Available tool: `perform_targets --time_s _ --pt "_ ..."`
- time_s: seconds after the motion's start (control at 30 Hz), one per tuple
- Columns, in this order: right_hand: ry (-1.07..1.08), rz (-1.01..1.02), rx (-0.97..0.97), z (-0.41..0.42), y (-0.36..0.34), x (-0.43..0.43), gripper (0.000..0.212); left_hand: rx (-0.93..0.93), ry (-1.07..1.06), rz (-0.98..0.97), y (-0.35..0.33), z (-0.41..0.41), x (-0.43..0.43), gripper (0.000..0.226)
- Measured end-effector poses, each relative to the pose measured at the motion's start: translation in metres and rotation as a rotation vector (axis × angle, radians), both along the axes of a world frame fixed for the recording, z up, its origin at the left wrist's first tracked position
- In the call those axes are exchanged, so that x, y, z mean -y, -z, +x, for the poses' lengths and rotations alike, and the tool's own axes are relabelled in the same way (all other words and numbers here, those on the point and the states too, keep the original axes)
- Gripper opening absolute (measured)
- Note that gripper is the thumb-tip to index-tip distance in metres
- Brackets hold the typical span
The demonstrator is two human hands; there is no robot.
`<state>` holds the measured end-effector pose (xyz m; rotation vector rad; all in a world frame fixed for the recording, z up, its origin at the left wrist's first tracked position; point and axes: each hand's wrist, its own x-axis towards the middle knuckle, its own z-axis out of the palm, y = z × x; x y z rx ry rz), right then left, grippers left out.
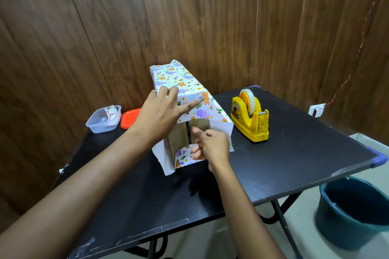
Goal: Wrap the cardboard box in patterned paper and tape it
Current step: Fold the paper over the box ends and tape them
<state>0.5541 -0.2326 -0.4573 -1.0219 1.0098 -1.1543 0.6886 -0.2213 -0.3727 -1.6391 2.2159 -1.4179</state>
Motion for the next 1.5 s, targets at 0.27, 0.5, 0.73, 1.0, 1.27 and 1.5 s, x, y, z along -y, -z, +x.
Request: perform_targets --time_s 0.27,0.5,0.73,1.0,1.27,1.5 --pt "0.166 -0.395 -0.089 -0.085 -0.074 0.006 0.025 -0.028 -0.009 -0.054 0.0 -0.008 0.001 0.095" --pt "0.257 -0.056 -1.006 -0.145 -0.02 0.134 0.046 -0.006 -0.093 -0.064 -0.001 -0.01 -0.005 0.111" --pt "0.121 0.064 -0.647 -0.149 -0.037 0.151 0.049 -0.016 -0.097 -0.033 0.0 -0.008 -0.002 0.111" --pt "0.141 0.094 -0.483 -0.154 -0.034 0.143 0.049 -0.06 -0.075 0.004 0.0 -0.006 0.001 0.119" --pt "0.23 -0.042 -0.415 -0.15 -0.024 0.136 0.021 -0.071 -0.053 0.019 -0.001 -0.005 0.0 0.117" --pt "0.153 0.096 -0.44 -0.158 -0.039 0.121 0.014 -0.075 0.001 0.014 -0.002 -0.005 -0.001 0.115"
